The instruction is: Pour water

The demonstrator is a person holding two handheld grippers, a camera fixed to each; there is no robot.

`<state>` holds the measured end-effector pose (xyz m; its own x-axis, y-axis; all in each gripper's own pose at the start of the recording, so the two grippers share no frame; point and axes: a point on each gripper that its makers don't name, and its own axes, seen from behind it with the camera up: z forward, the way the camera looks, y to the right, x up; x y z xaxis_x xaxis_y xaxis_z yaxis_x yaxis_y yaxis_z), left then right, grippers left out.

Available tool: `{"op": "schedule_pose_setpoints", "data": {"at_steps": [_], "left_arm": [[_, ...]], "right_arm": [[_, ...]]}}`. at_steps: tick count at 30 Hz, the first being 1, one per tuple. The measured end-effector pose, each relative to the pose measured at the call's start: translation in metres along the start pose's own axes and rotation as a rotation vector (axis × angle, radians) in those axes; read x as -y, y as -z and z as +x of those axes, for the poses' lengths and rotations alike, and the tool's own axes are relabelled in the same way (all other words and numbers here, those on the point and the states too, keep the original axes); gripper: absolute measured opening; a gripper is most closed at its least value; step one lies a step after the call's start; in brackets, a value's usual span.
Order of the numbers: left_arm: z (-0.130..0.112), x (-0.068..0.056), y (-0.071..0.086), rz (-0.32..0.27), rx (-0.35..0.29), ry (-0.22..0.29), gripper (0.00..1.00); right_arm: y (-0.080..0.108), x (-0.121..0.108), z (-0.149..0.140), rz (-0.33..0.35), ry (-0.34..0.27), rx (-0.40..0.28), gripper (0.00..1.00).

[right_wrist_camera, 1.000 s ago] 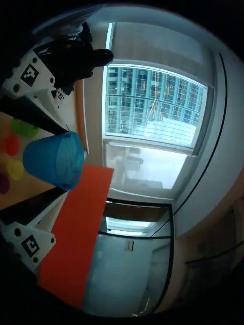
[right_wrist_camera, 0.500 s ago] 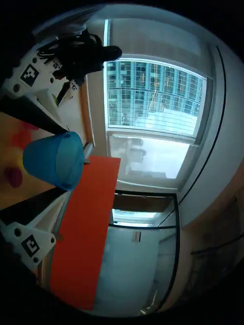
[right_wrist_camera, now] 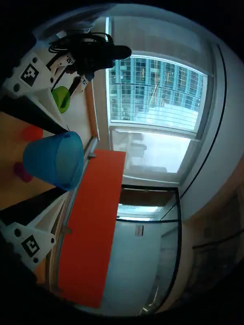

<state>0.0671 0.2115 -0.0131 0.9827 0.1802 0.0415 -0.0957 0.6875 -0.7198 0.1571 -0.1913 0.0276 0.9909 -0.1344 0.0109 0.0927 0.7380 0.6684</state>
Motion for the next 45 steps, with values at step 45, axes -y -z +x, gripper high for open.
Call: {"op": "schedule_pose_setpoints", "data": {"at_steps": [45], "left_arm": [[-0.044,-0.014,-0.008,-0.060,0.167,-0.047,0.85]], "right_arm": [[0.016,0.005,-0.083,0.101,-0.013,0.288,0.92]]}}
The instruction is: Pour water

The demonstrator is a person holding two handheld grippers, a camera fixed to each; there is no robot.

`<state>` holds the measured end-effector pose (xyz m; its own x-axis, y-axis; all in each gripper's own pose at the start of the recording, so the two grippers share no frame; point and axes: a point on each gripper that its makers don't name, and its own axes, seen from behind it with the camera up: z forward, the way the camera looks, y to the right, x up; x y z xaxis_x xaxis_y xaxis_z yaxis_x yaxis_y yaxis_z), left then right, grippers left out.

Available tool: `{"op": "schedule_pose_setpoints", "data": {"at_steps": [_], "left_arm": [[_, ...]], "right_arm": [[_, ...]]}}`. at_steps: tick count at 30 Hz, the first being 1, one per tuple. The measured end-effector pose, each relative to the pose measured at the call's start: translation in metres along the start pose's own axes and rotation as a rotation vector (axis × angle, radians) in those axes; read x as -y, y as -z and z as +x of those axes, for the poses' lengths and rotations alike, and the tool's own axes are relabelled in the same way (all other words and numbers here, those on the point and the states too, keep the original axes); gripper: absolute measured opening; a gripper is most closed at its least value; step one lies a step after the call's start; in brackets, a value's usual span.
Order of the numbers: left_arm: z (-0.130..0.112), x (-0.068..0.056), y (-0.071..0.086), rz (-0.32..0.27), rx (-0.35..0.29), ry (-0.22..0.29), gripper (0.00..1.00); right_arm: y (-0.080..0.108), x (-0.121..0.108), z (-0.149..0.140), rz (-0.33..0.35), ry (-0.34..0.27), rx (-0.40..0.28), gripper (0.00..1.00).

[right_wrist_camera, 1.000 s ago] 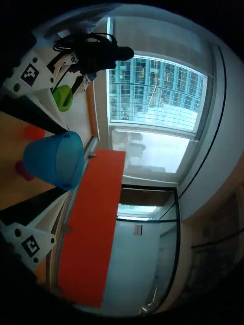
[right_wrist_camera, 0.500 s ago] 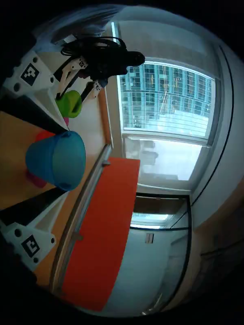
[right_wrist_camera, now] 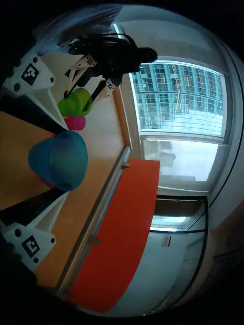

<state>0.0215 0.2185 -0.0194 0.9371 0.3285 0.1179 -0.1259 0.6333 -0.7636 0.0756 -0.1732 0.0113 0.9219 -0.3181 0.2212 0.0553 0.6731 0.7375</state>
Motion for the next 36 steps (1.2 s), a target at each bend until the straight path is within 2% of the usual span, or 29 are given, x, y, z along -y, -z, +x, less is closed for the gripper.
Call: {"op": "schedule_pose_setpoints", "data": {"at_steps": [8,20,36], "left_arm": [[-0.019,-0.002,-0.009,-0.021,0.098,-0.024,0.85],[-0.051,-0.006,-0.014,-0.074,0.237,-0.045,0.85],[-0.082,-0.011,-0.024,-0.120,0.347,-0.063,0.86]], "right_arm": [[-0.008,0.002,-0.024,0.018,0.029,0.082,0.92],[-0.018,0.008,-0.059,0.052,0.057,0.183,0.92],[-0.035,0.013,-0.104,0.086,0.056,0.275,0.92]]}}
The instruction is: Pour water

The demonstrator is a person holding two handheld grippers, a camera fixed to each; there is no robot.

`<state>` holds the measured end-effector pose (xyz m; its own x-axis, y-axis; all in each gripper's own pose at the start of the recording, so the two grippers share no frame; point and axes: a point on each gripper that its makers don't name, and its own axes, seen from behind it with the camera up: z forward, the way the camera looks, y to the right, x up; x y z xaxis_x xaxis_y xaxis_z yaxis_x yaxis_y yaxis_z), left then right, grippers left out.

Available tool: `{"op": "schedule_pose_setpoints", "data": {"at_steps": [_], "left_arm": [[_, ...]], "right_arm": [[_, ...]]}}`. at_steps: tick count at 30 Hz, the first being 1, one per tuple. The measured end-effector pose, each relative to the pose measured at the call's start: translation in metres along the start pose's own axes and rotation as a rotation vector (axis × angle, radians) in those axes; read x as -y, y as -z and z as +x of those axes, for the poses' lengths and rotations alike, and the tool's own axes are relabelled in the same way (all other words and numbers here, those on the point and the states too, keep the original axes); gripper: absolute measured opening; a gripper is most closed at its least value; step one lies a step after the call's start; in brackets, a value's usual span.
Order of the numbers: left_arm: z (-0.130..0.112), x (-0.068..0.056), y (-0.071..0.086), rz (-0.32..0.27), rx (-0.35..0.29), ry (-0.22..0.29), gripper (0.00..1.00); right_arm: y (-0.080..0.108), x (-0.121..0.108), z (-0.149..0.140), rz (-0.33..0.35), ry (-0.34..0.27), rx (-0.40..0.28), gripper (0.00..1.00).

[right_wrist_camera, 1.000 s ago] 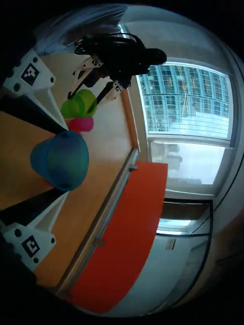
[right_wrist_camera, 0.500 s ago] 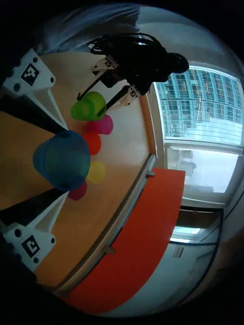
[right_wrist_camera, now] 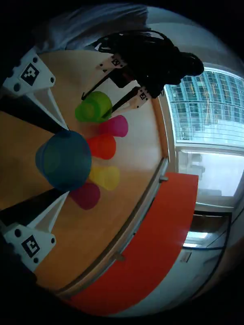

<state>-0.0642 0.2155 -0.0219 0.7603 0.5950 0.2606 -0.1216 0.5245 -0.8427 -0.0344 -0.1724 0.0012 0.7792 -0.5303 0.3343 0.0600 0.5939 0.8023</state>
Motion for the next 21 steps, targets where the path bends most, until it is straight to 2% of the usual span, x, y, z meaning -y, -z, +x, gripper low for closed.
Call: {"op": "schedule_pose_setpoints", "data": {"at_steps": [11,21], "left_arm": [[-0.015,0.003,-0.015,-0.006,0.036,0.002,0.86],[-0.025,0.004,-0.027,-0.006,0.047,0.008,0.86]], "right_arm": [[-0.018,0.000,-0.028,0.007,-0.023,0.040,0.92],[-0.029,0.006,-0.041,0.017,-0.028,0.056,0.92]]}}
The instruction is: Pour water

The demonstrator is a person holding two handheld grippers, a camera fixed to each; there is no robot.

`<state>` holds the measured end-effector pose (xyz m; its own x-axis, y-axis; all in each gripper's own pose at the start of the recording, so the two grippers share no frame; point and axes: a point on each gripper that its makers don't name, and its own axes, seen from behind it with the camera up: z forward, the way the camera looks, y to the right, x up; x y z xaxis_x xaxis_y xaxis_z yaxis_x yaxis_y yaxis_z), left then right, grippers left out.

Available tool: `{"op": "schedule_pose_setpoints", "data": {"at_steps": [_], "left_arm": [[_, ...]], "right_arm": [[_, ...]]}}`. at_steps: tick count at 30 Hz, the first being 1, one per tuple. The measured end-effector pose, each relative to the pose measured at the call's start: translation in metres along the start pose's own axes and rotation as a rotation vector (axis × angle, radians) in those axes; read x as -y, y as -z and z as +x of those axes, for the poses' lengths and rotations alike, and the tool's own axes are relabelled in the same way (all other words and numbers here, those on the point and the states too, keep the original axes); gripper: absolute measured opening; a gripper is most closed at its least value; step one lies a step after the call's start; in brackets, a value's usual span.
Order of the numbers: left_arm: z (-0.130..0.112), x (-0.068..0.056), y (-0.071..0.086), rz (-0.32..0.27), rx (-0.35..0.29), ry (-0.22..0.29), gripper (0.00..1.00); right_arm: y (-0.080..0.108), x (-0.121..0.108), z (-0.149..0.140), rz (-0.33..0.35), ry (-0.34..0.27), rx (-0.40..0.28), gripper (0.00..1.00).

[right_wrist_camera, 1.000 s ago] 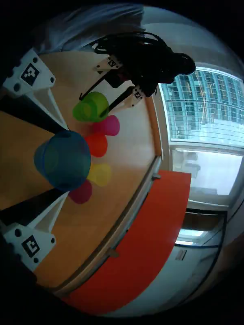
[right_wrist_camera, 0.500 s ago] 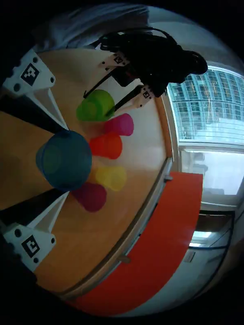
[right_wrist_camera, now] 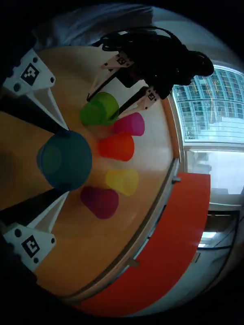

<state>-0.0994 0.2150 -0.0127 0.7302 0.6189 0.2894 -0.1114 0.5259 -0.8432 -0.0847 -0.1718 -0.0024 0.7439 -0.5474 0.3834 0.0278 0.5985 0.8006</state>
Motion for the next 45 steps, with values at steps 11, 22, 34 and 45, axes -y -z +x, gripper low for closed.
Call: {"op": "schedule_pose_setpoints", "data": {"at_steps": [11,22,34,45], "left_arm": [[-0.006,0.000,-0.002,-0.005,-0.015,0.032,0.86],[-0.012,0.001,-0.001,-0.009,-0.018,0.069,0.97],[-0.021,-0.001,0.004,-0.004,-0.004,0.069,0.99],[-0.034,-0.008,0.009,-0.007,-0.005,0.096,0.99]], "right_arm": [[-0.008,0.001,-0.007,0.000,-0.007,0.009,0.92],[-0.013,0.003,-0.011,0.000,-0.009,0.018,0.92],[-0.019,0.008,-0.017,0.008,-0.016,0.023,0.92],[-0.027,0.011,-0.027,0.008,-0.027,0.032,0.92]]}}
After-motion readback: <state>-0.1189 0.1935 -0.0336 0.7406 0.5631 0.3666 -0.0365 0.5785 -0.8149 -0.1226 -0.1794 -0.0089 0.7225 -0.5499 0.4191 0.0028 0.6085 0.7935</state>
